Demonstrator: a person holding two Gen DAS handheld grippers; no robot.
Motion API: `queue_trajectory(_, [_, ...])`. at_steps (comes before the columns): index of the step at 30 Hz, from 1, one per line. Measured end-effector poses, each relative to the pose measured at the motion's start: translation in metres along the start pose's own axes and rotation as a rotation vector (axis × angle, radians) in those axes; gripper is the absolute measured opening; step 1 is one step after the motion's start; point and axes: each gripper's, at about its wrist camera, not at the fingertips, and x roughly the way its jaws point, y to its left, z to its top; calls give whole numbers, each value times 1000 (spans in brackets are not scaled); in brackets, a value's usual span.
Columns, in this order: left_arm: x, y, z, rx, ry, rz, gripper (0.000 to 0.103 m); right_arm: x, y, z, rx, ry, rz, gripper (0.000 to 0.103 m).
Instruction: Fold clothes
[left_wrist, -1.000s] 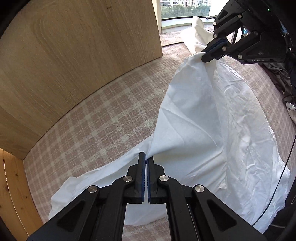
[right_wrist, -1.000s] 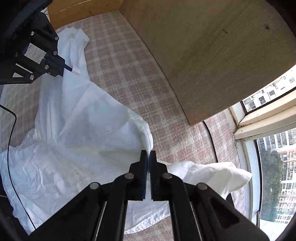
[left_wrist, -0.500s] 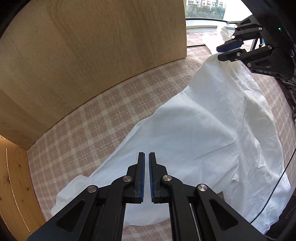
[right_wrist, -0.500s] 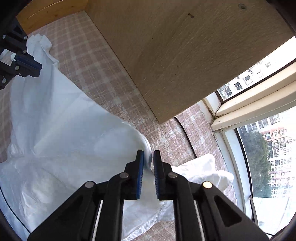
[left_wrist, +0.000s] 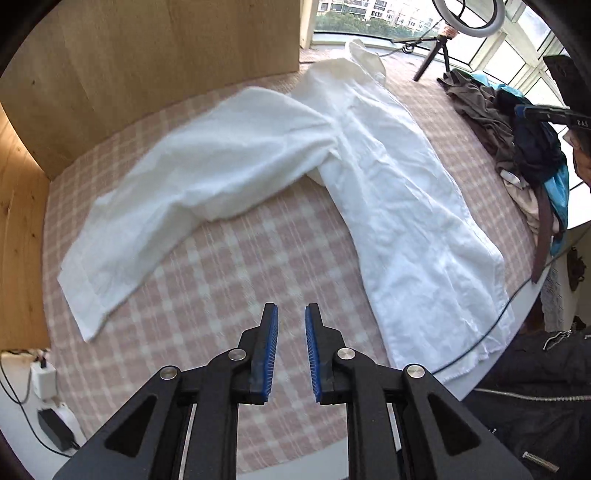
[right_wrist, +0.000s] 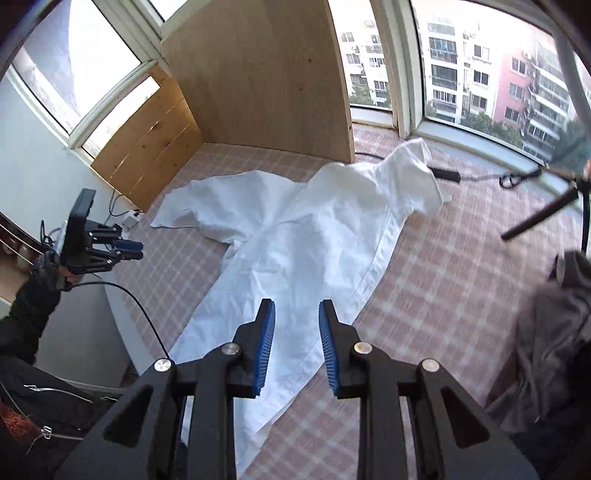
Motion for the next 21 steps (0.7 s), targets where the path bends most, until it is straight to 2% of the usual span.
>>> queue_trajectory(1, [7, -9, -13, -3, 16, -32, 17, 1, -2, -29, 47, 15, 2, 25])
queue_trajectory(2, [15, -18, -26, -6, 29, -61, 20, 8, 2, -58, 68, 34, -23, 25])
queue_trajectory(5, [38, -44, -57, -20, 69, -141, 20, 45, 19, -141, 116, 104, -100, 25])
queue_trajectory(7, [52, -59, -71, -17, 85, -171, 22, 72, 28, -183, 167, 122, -141, 25])
queue_trajectory(9, [64, -72, -80, 6, 102, -164, 23, 95, 37, -211, 213, 138, -147, 25])
queue_trajectory(12, [74, -83, -82, 21, 111, -156, 26, 115, 55, -237, 242, 149, -128, 25])
queue_trajectory(16, [84, -94, -84, 19, 125, -157, 28, 127, 71, -252, 222, 162, -211, 25])
queue_trajectory(21, [68, -115, -88, 75, 84, -117, 28, 98, 62, -255, 313, 84, -220, 25])
